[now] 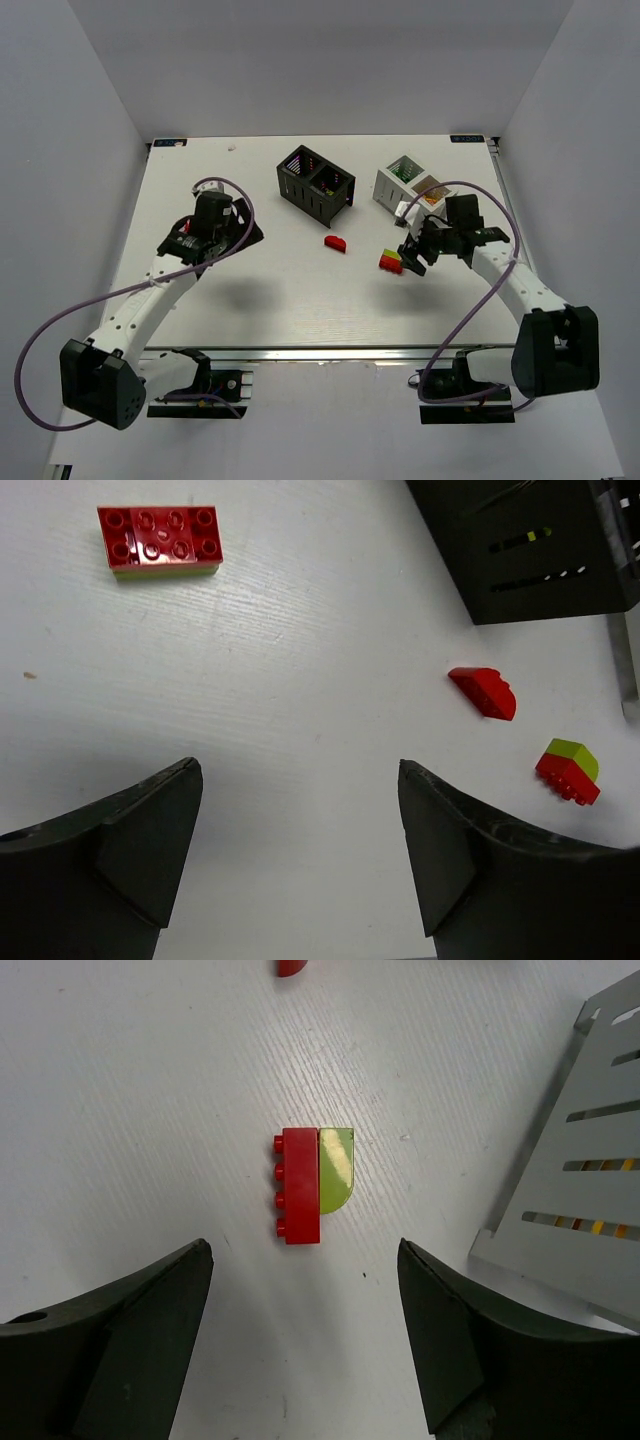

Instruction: Sort the legos into containers by color

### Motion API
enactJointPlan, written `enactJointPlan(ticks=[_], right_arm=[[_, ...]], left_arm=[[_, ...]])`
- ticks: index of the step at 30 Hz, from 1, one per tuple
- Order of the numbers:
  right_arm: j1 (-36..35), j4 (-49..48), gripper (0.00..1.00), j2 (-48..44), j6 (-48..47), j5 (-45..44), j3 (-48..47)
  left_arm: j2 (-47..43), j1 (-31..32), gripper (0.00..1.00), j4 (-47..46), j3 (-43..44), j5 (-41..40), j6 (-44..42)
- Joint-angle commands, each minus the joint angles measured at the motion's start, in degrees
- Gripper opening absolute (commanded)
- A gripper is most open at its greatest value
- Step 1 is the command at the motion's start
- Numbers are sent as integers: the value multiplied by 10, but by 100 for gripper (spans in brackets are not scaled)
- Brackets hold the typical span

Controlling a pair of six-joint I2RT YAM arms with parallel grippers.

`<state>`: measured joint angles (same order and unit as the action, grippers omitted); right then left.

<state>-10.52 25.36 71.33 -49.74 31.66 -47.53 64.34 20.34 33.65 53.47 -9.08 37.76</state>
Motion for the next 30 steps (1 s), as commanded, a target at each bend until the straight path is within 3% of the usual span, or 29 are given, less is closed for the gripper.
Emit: enactJointPlan(ticks=[1, 8, 10, 14, 22, 30], right_arm=[[0, -37, 78, 34, 46, 24, -34], [-5, -75, 77, 51, 29, 60, -41], [-27, -112, 77, 66, 69, 33, -56], [-65, -78, 78, 101, 110, 19, -111], [-146, -128, 80, 137, 126, -55, -111], [-196, -201, 79, 253, 135, -88, -171]], left_arm=[[4, -5, 87, 38, 40, 21, 27], [-49, -6, 87, 24, 0, 0, 68], [-70, -6, 87, 8, -17, 11, 74], [-92, -6, 88, 13, -36, 15, 65], [-170, -6, 90, 9, -89, 22, 102], [-213, -5, 93, 48, -91, -22, 170]])
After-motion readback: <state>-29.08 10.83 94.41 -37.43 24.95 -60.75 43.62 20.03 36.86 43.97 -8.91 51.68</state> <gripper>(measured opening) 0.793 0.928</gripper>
